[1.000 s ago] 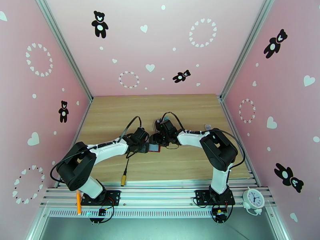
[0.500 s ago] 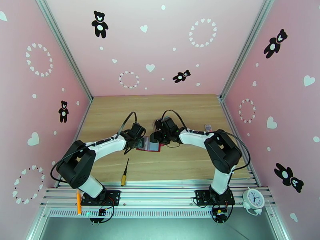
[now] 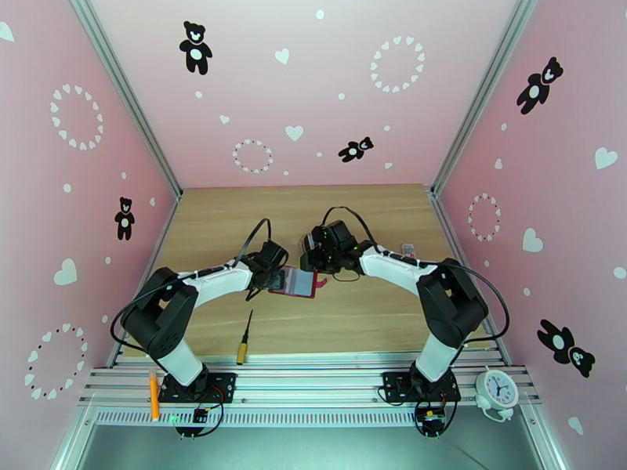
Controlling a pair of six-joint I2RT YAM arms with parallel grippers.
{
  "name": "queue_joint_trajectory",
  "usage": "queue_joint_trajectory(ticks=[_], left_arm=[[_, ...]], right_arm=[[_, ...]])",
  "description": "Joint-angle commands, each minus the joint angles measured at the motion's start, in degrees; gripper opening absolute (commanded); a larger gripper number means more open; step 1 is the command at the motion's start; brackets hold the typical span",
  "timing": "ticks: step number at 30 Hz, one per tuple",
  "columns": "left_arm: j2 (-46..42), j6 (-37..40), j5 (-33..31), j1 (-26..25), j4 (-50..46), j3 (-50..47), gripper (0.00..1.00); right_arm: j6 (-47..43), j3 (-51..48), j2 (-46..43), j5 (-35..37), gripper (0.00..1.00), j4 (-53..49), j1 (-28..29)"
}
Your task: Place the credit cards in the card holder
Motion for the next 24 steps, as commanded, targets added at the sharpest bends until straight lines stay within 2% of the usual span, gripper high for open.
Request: queue_joint_trajectory(ticks=[1,9,20,24], left_arm=[[-4.42,-1.17,1.78,0.46,1.88,1.16,0.67],[-4.75,-1.89,2.63,0.77,7.79,5.12,0.69],[7.56,-6.89,14.76,4.8,18.28,14.19,0.72],[11.95,-8.85,19.13,5.8,24.18,13.79,0.71]], right_arm=[[-4.06,3.56,-3.56,3.32,0.55,-6.09,-0.7],[-9.49,10.13,-4.99,9.04,0.59,-14.64,-1.56],[-15.72,15.32,-4.66,18.08,0.61,-21.54,-5.27],[-17.61,16.49,-4.21,23.23,0.61,-22.91,-5.89]])
